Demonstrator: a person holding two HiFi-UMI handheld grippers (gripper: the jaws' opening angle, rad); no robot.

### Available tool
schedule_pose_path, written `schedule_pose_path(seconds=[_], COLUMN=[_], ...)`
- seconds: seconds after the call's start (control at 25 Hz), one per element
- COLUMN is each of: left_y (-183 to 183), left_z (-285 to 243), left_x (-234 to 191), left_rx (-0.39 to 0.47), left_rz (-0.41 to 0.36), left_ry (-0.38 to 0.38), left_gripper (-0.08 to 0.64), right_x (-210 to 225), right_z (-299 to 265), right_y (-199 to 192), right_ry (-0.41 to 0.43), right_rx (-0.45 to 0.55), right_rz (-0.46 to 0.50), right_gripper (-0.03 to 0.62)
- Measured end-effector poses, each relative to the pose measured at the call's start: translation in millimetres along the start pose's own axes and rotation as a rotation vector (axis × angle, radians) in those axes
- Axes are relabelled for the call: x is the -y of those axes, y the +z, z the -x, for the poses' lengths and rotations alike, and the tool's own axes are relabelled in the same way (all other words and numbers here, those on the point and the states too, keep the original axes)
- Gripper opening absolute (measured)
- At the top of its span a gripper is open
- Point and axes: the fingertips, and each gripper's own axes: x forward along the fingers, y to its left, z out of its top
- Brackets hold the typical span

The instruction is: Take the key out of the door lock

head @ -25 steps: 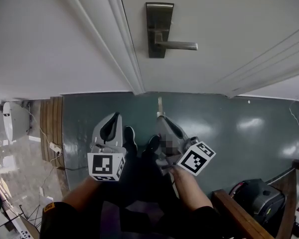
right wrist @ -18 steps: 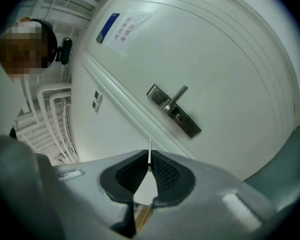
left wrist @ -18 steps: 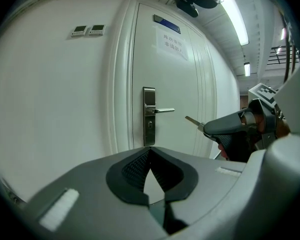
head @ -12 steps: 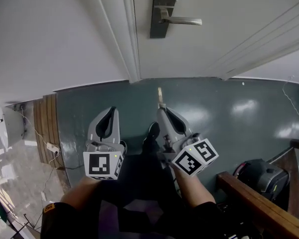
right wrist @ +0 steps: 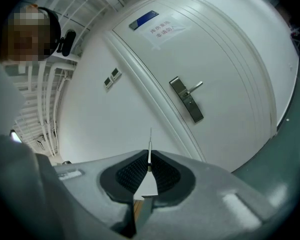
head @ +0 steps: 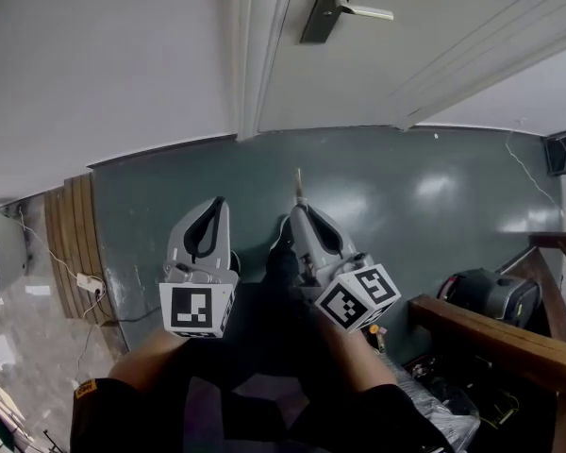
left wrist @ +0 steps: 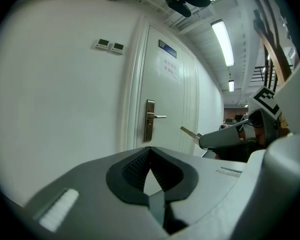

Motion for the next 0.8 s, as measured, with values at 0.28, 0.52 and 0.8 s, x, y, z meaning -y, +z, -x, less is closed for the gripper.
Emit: schedule_pose_path(seconds=[0.28, 0.52, 0.8], left_y=[-1, 2, -7], left_z=[30, 45, 59], left_x=[12, 28, 73], left_rx=[0.020, 0.050, 0.018], left_rz=[0.040, 0.025, -0.001], left_ry=[-0.067, -0.064, -0.063], left_gripper=[0.018, 0.017, 0.017], right_x=[-30, -26, -8], right_z=[32, 64, 112], right_y=[-8, -10, -8], right_ry=[-0.078, -0.116, -0.151], right_rx=[0.027, 0.045, 0.078], right_rz=[0.108, 0.163, 0.214], right_gripper=[0.015, 0.015, 0.016])
